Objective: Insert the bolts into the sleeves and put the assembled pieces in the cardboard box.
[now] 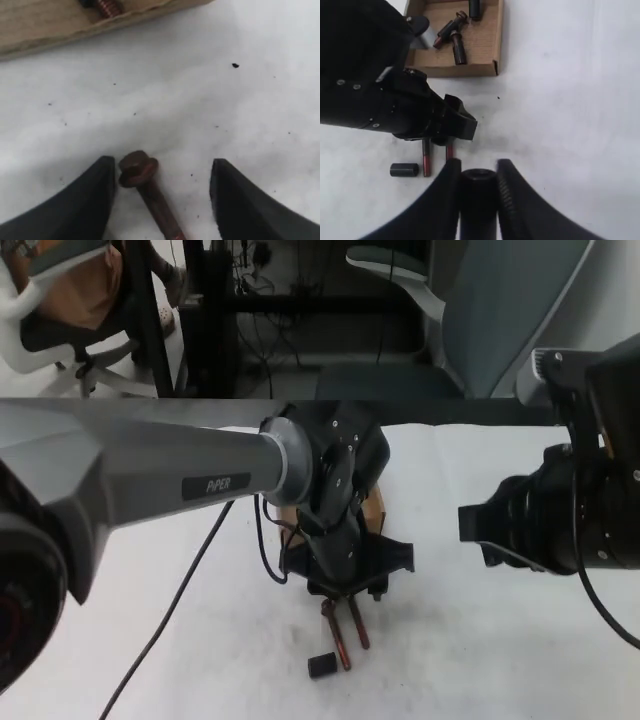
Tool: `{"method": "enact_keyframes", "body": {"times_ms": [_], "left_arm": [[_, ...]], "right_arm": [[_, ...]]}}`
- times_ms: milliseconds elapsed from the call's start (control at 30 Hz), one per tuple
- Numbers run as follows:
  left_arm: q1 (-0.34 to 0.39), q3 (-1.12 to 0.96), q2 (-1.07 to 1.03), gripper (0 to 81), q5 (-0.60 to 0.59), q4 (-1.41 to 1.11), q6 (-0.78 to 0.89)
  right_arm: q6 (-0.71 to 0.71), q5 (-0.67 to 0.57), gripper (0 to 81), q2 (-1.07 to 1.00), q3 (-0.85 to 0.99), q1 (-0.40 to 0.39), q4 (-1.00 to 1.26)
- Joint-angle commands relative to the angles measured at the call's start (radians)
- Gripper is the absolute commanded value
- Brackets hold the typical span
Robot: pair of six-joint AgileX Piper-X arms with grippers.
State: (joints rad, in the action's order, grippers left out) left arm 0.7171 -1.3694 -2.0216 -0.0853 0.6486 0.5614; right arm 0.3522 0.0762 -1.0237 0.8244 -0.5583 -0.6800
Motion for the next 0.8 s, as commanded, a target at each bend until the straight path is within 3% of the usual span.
{"method": "enact_keyframes", "body": {"times_ms": [0, 100, 133, 167, 267, 500, 767], "left_arm": [[0.007, -0.002, -0.011, 53.9, 0.008, 0.076, 0.008], [0.015, 0.0, -0.011, 52.5, 0.037, 0.071, 0.008], [0.018, 0.0, -0.011, 48.3, 0.059, 0.071, 0.008], [0.02, 0.0, -0.011, 41.6, 0.077, 0.071, 0.006], [0.02, 0.004, -0.016, 1.0, 0.085, 0.063, -0.057], [0.041, 0.004, 0.027, 1.8, 0.099, 0.005, -0.197], [0.062, 0.125, 0.306, 1.8, 0.197, -0.131, -0.361]], "right_arm": [[-0.01, -0.011, 0.0, 0.011, 0.012, 0.0, 0.053], [-0.01, -0.014, 0.0, 0.011, 0.012, 0.0, 0.072], [-0.01, -0.014, 0.0, 0.011, 0.012, 0.0, 0.072], [-0.01, -0.014, 0.0, 0.011, 0.012, 0.0, 0.072], [-0.036, -0.023, 0.0, 0.021, 0.012, 0.0, 0.072], [-0.206, -0.022, 0.0, 0.134, 0.01, 0.0, 0.102], [-0.22, -0.022, 0.0, 0.322, -0.141, -0.041, 0.103]]}}
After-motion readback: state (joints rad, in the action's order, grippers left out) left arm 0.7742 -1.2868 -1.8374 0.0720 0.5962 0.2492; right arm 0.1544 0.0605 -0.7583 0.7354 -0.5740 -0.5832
